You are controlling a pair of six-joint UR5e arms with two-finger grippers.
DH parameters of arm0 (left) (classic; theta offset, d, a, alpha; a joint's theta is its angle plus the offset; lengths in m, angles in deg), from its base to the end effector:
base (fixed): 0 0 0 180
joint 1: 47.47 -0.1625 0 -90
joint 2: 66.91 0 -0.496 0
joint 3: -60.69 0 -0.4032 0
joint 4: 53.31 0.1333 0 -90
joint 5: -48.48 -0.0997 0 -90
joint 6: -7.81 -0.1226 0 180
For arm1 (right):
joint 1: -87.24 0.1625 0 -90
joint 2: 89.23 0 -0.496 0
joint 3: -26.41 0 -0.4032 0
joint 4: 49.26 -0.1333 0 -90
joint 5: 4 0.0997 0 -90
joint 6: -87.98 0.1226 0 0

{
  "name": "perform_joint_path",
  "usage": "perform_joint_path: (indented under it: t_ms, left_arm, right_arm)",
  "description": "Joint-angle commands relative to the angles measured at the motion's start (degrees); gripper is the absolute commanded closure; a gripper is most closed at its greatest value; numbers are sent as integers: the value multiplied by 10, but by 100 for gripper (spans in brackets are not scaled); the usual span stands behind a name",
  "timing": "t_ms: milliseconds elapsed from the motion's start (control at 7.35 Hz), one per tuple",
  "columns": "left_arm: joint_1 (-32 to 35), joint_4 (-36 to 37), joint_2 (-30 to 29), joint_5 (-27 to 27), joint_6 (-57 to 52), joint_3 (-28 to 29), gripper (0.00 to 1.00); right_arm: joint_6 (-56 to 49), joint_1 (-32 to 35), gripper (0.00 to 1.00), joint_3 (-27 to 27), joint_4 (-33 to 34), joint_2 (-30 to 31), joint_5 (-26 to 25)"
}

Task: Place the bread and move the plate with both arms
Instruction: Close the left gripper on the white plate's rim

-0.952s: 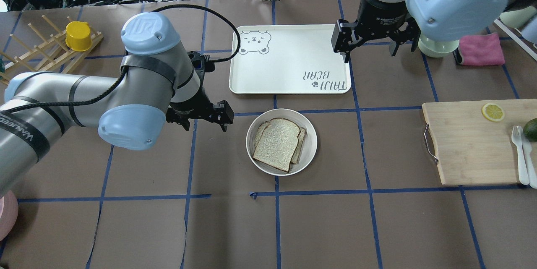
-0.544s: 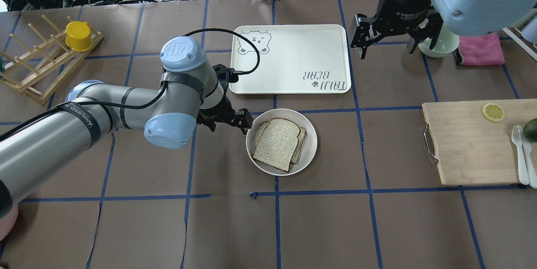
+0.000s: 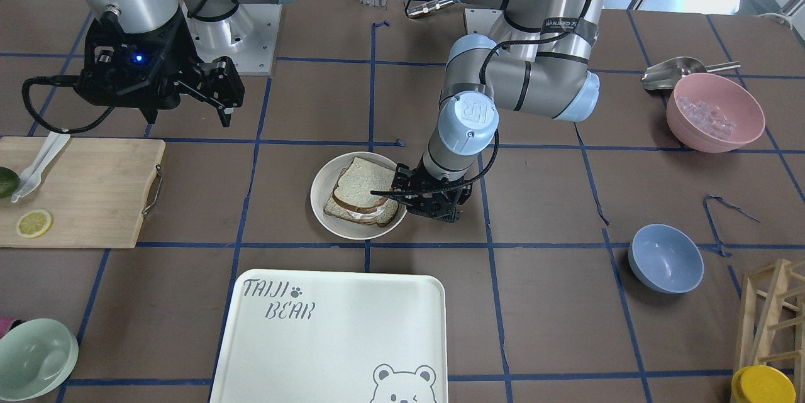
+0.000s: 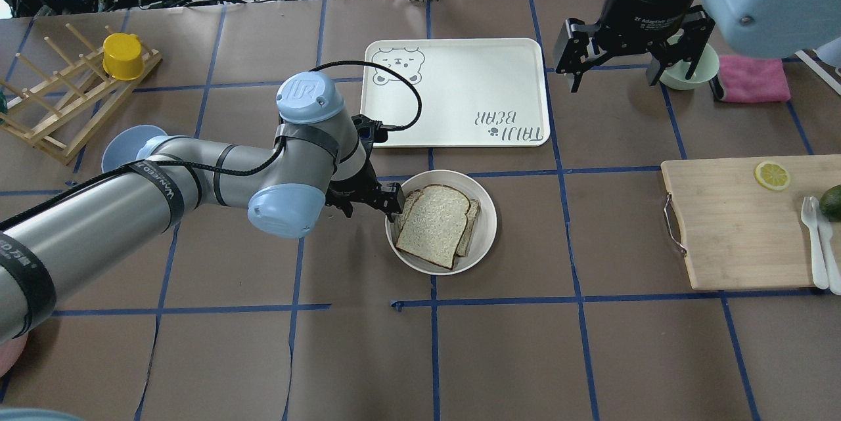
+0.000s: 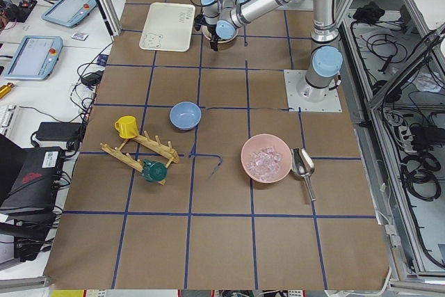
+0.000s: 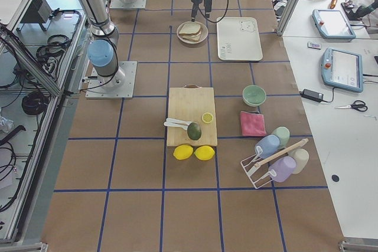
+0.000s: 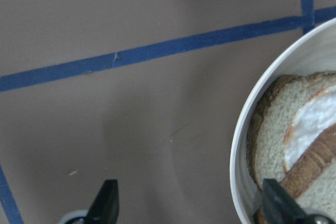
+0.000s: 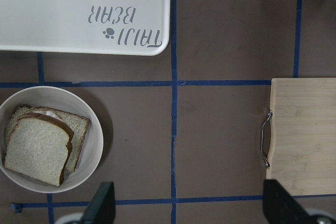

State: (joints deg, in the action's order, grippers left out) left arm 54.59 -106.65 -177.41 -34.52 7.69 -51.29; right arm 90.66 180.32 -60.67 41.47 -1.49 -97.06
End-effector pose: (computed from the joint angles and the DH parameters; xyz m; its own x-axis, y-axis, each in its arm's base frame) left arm -0.2615 -0.5146 0.2236 -0.9728 0.1973 0.1215 0.2099 0.9725 0.1011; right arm 0.1548 -0.5178 0.5428 -0.9986 -0.0056 0.0522 -0.0070 0.9996 -0.0267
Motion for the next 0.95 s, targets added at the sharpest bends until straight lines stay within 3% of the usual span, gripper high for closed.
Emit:
perform_joint_path:
  t_ms: [0, 272, 408, 680, 816]
  left_arm:
    - [4, 16, -11, 1, 2, 0, 25]
    - [14, 39, -21, 1, 9, 1, 27]
    - [15, 52, -25, 1, 16, 2, 44]
    - [15, 54, -24, -1, 17, 3, 93]
    - [15, 54, -22, 0, 17, 3, 100]
  right_arm:
    - [0, 0, 0, -3, -9, 2, 7]
    - [0, 0, 0, -4, -7, 2, 0]
    - [-1, 0, 0, -4, -7, 2, -2]
    - [-1, -1, 0, -4, -9, 2, 0]
    - [-1, -4, 0, -4, -8, 2, 1]
